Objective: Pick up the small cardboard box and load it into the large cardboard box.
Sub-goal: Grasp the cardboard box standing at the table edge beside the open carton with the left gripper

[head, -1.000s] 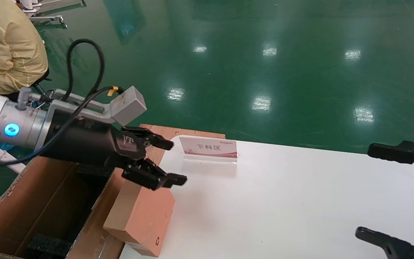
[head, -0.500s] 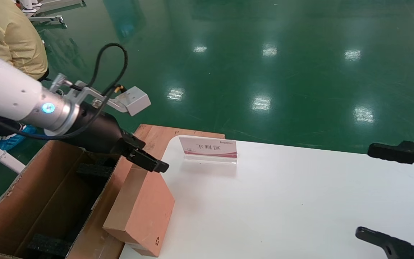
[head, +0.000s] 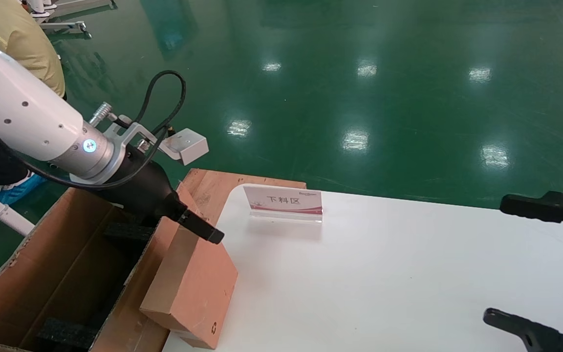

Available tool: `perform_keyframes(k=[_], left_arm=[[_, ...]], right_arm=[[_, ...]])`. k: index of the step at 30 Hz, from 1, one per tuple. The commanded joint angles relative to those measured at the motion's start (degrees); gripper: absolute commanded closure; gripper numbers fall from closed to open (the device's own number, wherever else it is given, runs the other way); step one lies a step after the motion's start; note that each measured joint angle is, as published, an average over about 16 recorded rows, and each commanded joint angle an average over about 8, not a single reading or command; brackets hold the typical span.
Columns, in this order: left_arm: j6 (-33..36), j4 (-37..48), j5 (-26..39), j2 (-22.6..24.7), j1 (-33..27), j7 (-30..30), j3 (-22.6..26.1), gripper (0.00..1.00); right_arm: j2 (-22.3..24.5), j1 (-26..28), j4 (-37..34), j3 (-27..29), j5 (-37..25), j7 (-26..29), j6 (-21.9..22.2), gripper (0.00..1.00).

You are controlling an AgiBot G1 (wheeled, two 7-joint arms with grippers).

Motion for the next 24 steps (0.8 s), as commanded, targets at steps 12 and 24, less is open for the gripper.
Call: perform_keyframes(k=[12, 24], left_arm=[[-1.05, -0.25, -4.51, 0.93, -5.40, -5.48, 10.92, 0.00], [-0.76, -0.35, -5.47, 1.46, -9.72, -8.25, 17.77, 0.00]], right_arm=[[0.02, 0.01, 0.00, -0.05, 0.04, -0.03, 0.02, 0.00], [0.04, 0.02, 0.00, -0.10, 0.07, -0.05, 0.04, 0.00]])
